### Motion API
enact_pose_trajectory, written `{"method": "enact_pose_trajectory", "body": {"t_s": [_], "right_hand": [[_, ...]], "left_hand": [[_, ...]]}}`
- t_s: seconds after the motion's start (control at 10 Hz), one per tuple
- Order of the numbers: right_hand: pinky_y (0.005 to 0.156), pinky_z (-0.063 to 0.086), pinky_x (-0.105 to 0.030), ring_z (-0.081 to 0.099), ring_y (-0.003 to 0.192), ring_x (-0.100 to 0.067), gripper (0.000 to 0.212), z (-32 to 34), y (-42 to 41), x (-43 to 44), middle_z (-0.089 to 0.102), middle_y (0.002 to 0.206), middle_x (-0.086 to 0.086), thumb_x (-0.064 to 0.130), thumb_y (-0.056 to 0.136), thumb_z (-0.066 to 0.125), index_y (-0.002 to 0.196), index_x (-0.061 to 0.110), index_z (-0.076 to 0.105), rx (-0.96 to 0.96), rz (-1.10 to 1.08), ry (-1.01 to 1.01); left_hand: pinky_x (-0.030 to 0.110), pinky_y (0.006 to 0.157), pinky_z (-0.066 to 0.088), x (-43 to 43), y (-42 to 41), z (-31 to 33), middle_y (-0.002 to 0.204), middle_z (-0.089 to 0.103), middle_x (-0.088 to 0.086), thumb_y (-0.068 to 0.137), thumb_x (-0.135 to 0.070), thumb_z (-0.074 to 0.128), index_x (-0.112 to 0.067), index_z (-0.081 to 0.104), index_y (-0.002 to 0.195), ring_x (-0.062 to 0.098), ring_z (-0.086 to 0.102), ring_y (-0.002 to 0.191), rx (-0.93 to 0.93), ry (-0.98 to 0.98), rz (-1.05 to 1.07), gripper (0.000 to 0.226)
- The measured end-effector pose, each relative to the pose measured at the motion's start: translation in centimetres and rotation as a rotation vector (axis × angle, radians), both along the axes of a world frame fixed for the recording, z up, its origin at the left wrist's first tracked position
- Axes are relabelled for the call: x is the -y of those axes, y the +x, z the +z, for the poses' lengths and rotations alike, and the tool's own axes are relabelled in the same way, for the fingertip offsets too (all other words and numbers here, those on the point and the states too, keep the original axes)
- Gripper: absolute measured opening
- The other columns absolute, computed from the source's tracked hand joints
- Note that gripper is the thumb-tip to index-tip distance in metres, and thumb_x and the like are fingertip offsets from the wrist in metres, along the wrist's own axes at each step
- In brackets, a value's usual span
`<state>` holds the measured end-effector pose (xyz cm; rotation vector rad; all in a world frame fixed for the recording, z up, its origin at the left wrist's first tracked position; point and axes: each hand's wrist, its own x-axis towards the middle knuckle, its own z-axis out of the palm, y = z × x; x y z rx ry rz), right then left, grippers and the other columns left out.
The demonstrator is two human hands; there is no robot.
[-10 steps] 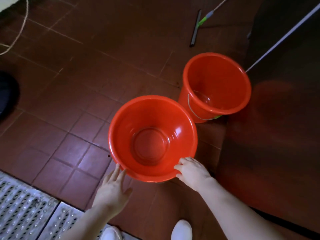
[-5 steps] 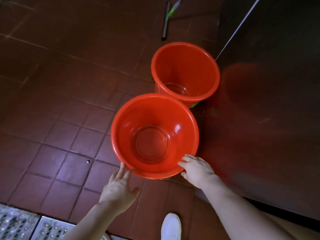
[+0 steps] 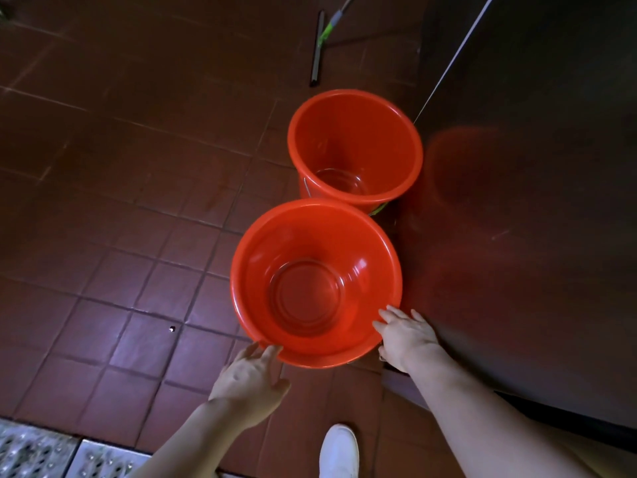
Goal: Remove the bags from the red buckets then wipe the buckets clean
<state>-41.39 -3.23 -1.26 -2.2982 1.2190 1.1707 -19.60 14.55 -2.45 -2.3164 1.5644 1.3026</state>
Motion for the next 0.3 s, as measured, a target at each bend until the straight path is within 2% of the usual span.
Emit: {"method": "enact_pose_trajectory", "body": {"t_s": [0.1, 0.2, 0.3], "right_hand": [[0.122, 0.006, -0.040, 0.006, 0.149, -0.015, 0.056, 0.3, -0.5, -0.4, 0.011, 0.162, 0.003, 0.032, 0.099, 0.042, 0.152, 0.027, 0.025, -0.057, 0.034, -0.016], [0.120, 0.012, -0.038, 0.028, 0.142, -0.020, 0.056, 1.4, -0.5, -0.9, 0.031, 0.155, 0.000, 0.033, 0.097, 0.044, 0.150, 0.026, 0.027, -0.026, 0.013, -0.057], [0.119, 0.017, -0.038, 0.036, 0.136, -0.022, 0.052, 3.1, -0.3, -1.7, 0.041, 0.145, 0.000, 0.033, 0.097, 0.045, 0.147, 0.027, 0.032, 0.033, -0.024, -0.076]], "left_hand": [[0.034, 0.119, 0.022, -0.1, -0.5, 0.1, 0.158, 0.027, -0.004, 0.090, -0.048, 0.048, -0.029, 0.020, 0.153, 0.014, 0.015, 0.147, -0.048, 0.018, -0.059, 0.071], [0.033, 0.119, 0.021, -0.5, -0.6, 0.4, 0.158, 0.025, -0.006, 0.090, -0.048, 0.049, -0.030, 0.019, 0.153, 0.015, 0.018, 0.146, -0.060, 0.030, -0.078, 0.072], [0.033, 0.114, 0.029, -1.2, 0.2, 1.5, 0.154, 0.031, -0.009, 0.090, -0.047, 0.049, -0.035, 0.022, 0.151, 0.013, 0.025, 0.142, -0.027, 0.019, -0.105, 0.068]]}}
